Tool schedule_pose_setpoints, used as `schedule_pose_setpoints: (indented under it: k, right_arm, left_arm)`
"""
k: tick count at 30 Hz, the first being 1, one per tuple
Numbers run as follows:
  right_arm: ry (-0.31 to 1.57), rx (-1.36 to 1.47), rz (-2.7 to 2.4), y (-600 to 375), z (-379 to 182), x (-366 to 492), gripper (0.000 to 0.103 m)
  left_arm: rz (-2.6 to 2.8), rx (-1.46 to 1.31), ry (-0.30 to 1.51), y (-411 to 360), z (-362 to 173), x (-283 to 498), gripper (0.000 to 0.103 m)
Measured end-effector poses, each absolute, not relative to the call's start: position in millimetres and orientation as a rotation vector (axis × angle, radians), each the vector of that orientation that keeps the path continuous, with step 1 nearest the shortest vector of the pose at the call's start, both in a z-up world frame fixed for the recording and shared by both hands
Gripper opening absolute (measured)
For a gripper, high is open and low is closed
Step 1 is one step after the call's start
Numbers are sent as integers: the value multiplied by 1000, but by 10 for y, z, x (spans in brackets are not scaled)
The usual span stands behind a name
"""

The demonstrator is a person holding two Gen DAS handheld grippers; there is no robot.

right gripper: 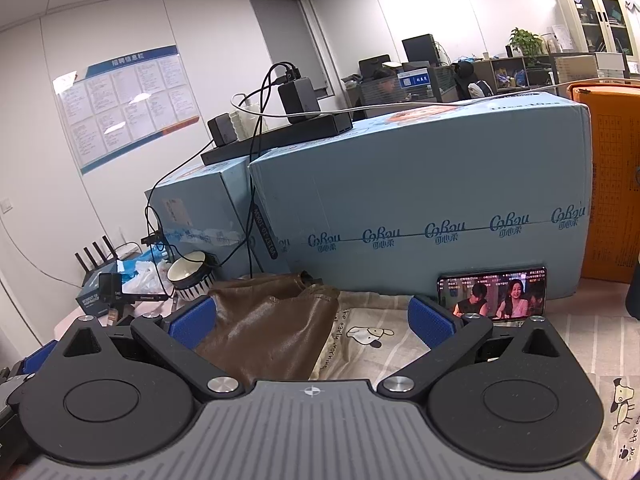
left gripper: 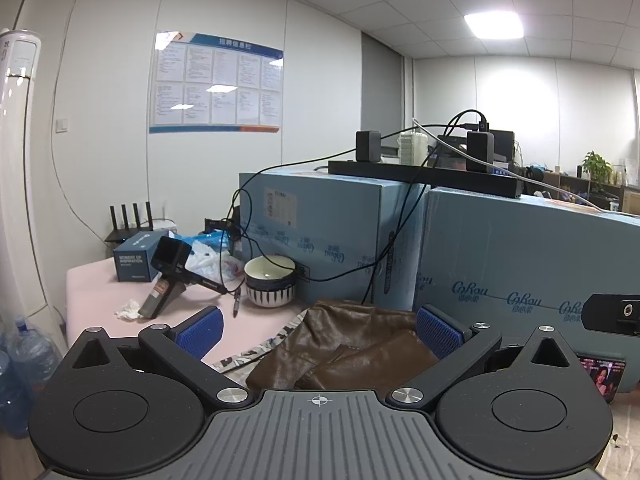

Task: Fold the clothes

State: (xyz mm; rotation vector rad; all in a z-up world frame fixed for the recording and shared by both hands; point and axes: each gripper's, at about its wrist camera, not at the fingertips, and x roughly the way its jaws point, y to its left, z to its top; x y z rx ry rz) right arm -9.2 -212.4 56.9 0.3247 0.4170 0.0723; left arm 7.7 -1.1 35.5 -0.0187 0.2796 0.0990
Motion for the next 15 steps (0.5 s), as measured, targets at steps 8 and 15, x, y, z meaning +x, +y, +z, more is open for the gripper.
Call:
schedule_pose_setpoints:
  k: [8, 15]
  right_arm:
    - [425, 325, 73, -2124, 546, -90, 103]
    - [434, 321, 77, -2104, 524, -87, 103]
  left_arm:
    - [93, -13, 286, -27, 340, 60, 103]
    - [86, -8, 291, -41, 335, 79, 103]
